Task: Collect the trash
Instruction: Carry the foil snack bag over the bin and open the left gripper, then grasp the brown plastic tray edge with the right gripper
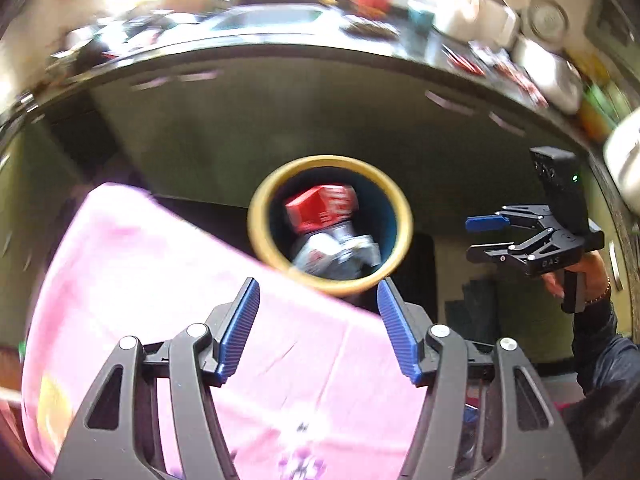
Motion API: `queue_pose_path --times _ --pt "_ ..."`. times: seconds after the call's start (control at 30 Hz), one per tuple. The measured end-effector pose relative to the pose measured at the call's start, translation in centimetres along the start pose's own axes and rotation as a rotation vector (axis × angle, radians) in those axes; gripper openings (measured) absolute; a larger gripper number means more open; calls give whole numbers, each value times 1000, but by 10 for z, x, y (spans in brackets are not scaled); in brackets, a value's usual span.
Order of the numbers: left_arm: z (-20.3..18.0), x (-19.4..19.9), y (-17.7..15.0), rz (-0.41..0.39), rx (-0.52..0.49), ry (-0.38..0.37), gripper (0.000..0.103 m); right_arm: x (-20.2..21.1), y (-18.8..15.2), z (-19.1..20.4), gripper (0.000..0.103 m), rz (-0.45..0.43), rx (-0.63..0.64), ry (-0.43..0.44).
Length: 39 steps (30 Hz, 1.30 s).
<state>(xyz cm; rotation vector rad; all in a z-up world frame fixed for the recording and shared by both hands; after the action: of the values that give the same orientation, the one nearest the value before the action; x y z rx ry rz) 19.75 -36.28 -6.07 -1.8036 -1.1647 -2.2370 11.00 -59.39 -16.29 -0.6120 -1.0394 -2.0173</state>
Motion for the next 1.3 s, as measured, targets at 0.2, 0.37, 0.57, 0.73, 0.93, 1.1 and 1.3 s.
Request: queue_pose_path --times 0.2,0.37,0.57,0.73,0.93,1.1,1.3 --pt "59 68 -95 -71 191 152 66 -48 -1 69 75 98 163 32" --pt "98 109 -172 -97 361 251 71 -98 -10 150 75 186 347 100" --pt "120 132 -238 -114 506 298 79 -150 -34 235 66 267 484 179" --pt "127 143 -273 -142 592 298 81 -175 -54 279 58 292 534 206" --pt "131 144 -290 -161 637 301 83 -192 -68 301 53 290 585 140" --pt "129 137 -292 -164 647 271 83 -207 -79 305 36 302 620 89" --pt "125 130 -292 -158 638 252 83 -215 -85 303 21 309 639 65"
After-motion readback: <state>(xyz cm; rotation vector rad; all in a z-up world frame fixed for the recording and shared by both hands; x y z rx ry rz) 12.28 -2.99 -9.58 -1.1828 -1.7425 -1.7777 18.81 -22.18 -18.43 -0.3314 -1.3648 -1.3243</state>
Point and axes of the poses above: each gripper's, at about its wrist camera, not at the fingertips, and x roughly against the way its jaws point, z to its left, y to its top, the point moved 5 cm from there along -x, roughly the way its jaws point, and after that the axes turned 5 degrees about y, right-handed, at the moved point
